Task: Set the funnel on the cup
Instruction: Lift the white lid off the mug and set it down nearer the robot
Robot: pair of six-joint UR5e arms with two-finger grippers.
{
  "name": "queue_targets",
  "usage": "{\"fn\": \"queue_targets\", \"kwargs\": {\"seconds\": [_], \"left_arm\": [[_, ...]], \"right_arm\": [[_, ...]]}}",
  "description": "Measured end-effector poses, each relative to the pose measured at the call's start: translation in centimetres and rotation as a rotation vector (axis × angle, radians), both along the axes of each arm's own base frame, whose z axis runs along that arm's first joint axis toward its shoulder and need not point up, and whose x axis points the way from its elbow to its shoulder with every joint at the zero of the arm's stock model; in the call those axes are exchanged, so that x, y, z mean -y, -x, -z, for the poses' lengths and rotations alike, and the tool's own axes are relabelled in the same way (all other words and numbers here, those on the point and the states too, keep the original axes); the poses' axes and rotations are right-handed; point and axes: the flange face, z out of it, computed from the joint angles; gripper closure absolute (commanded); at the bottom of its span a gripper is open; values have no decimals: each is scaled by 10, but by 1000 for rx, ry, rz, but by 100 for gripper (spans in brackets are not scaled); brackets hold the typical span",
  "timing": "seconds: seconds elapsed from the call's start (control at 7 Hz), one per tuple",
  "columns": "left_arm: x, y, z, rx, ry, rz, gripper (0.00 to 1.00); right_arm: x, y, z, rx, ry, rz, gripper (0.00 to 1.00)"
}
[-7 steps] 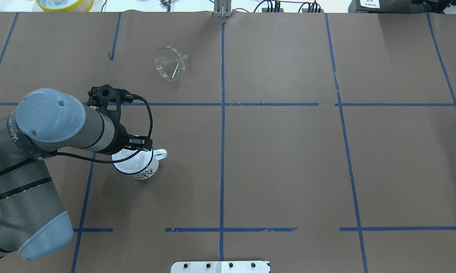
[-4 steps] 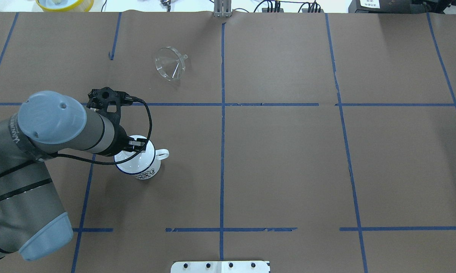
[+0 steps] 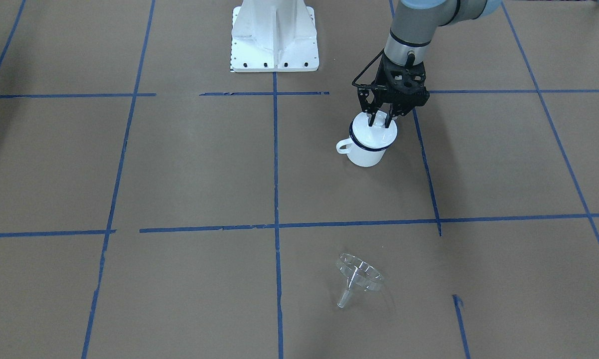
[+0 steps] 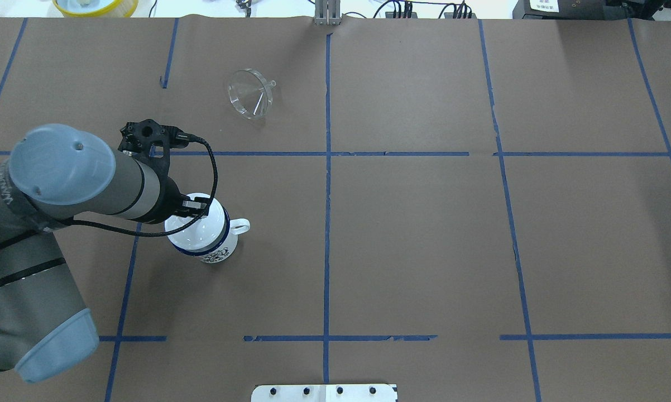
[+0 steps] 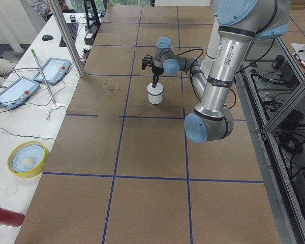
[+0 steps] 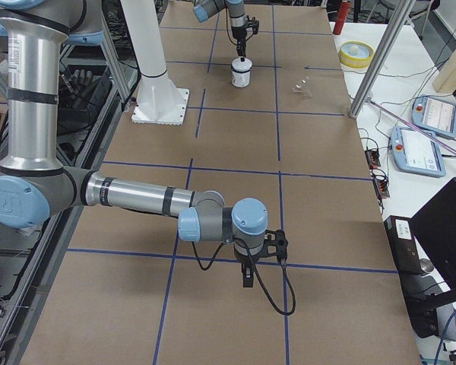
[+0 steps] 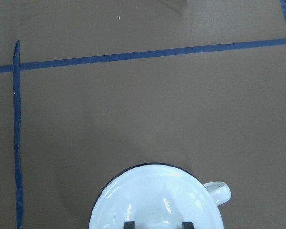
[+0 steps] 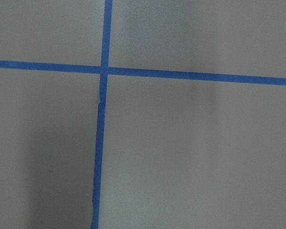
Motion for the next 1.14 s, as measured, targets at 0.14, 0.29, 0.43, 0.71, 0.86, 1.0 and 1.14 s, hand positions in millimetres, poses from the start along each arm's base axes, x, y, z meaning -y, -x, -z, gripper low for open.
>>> {"fn": "queue_targets", "kwargs": {"seconds": [0.14, 0.29, 0.43, 0.71, 0.86, 1.0, 1.14], "left_arm": [[2, 25, 9, 14, -47, -16, 100], [-1, 58, 2, 48, -105, -49, 100], [-11, 87, -21, 83, -149, -86, 100], [-30, 108, -90, 53, -199, -104, 100], [-42, 94, -125, -4, -187, -96, 100], [-59, 70, -150, -46, -146, -100, 100], [-79, 48, -161, -63, -111, -112, 100]], "right_arm": [[0, 0, 0, 0, 0, 0, 0], [0, 0, 0, 0, 0, 0, 0], [0, 0, 0, 0, 0, 0, 0], [0, 0, 0, 0, 0, 0, 0], [0, 0, 0, 0, 0, 0, 0], [0, 0, 0, 0, 0, 0, 0], [0, 0, 0, 0, 0, 0, 0]]}}
